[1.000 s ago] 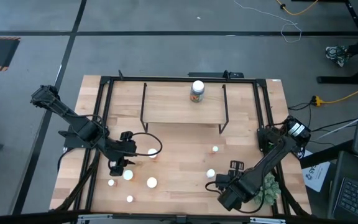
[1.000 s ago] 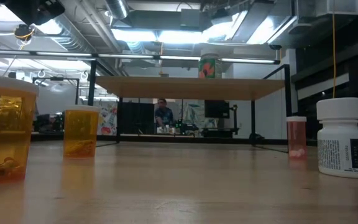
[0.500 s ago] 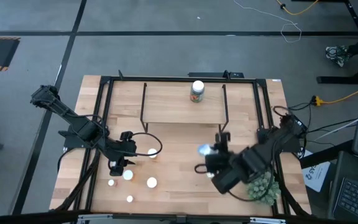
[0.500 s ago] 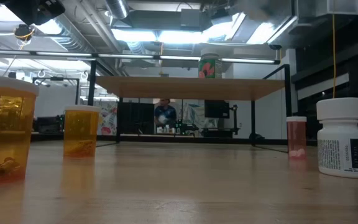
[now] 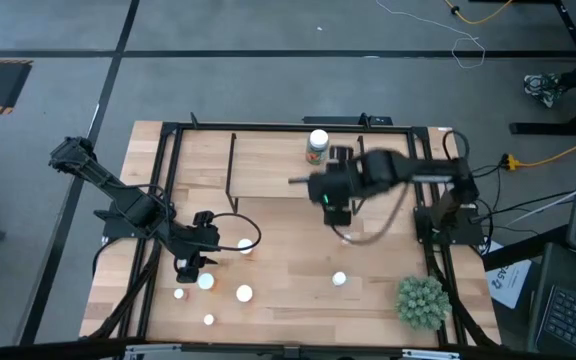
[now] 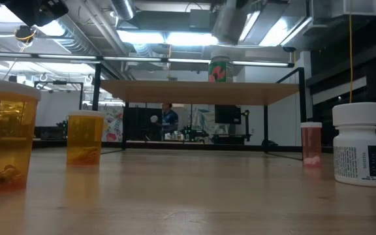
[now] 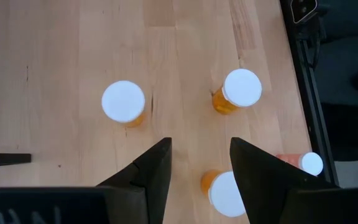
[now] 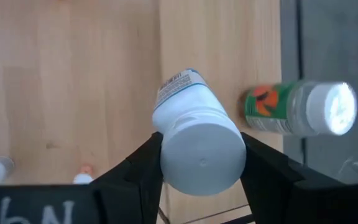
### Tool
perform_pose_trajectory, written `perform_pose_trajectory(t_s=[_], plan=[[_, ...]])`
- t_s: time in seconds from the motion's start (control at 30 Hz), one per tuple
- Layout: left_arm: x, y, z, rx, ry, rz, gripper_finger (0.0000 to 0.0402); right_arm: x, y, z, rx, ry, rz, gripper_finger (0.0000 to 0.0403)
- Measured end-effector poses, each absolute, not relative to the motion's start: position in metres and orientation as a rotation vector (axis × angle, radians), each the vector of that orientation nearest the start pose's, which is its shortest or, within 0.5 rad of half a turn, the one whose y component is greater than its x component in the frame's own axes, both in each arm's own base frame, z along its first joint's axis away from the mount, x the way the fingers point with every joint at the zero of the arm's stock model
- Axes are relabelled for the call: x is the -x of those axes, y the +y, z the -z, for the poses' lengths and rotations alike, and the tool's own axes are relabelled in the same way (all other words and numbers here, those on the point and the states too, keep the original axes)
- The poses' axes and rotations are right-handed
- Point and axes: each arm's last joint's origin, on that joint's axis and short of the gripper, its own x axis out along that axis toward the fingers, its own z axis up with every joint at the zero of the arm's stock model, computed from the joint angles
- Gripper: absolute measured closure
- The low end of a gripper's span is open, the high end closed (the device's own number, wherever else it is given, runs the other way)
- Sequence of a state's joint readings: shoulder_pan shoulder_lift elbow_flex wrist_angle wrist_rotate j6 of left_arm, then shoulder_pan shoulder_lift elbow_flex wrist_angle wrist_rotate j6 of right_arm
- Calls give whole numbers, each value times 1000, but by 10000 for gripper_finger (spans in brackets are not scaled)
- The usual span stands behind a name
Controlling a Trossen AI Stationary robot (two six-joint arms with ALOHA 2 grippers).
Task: Pick and place medicine bottles onto shelf by color
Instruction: Put the white blue pill bottle on the shelf, then put the top left orange pill bottle on the shelf
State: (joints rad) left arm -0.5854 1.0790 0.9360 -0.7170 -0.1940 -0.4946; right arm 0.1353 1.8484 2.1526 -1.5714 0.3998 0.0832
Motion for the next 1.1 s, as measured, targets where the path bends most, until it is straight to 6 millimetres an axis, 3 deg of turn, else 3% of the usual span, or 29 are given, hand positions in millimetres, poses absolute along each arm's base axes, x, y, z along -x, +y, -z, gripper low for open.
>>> perform_pose_trajectory(t_s=[0.2, 0.4, 0.57, 0.73, 0.87, 1.1], plan=[[-177, -111, -288, 134, 862, 159, 243, -337, -27, -386, -1, 1307, 152, 229], [-177, -111, -288, 134, 862, 159, 243, -333, -70, -362, -154, 1396, 164, 229], [-177, -111, -288, 135, 862, 158, 243, -329, -87, -344, -207, 1456, 192, 219], [-177, -111, -288, 136, 860, 159, 243, -328, -92, -334, -221, 1505, 200, 140], [-177, -111, -288, 136, 860, 159, 243, -327, -93, -347, -216, 1453, 207, 101], [-178, -111, -288, 136, 860, 159, 243, -325, -92, -394, -240, 1259, 257, 90]])
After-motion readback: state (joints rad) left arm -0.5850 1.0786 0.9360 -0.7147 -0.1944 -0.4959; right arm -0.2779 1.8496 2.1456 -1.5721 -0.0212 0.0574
